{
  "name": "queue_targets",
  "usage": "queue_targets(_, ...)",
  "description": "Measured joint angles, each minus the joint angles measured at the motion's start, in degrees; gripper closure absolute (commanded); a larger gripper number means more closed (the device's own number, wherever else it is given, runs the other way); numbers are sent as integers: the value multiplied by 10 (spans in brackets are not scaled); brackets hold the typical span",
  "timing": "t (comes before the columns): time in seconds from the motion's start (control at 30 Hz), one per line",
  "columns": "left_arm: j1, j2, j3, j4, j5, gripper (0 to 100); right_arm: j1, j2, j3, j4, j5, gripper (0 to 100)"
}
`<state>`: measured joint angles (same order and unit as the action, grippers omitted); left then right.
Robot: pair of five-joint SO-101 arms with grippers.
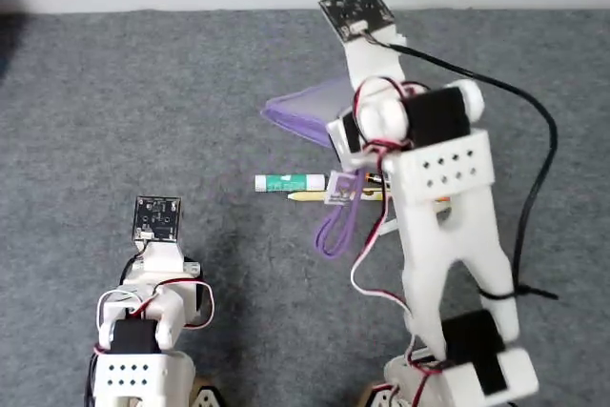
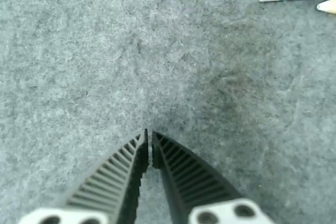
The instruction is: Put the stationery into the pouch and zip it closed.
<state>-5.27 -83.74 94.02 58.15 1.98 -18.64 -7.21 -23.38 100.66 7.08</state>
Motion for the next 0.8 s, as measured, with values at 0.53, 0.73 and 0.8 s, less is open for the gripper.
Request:
queue_targets(0.53,11,0,0,-11,0,985,-56,-30,5,-45,36,991)
queue_targets(0.73,11,0,-47,-31,0,985,-93,-30,5,-167,83,991)
queue_targets(0.8,11,0,-82,-31,0,985,-101,-30,5,-210,105,991)
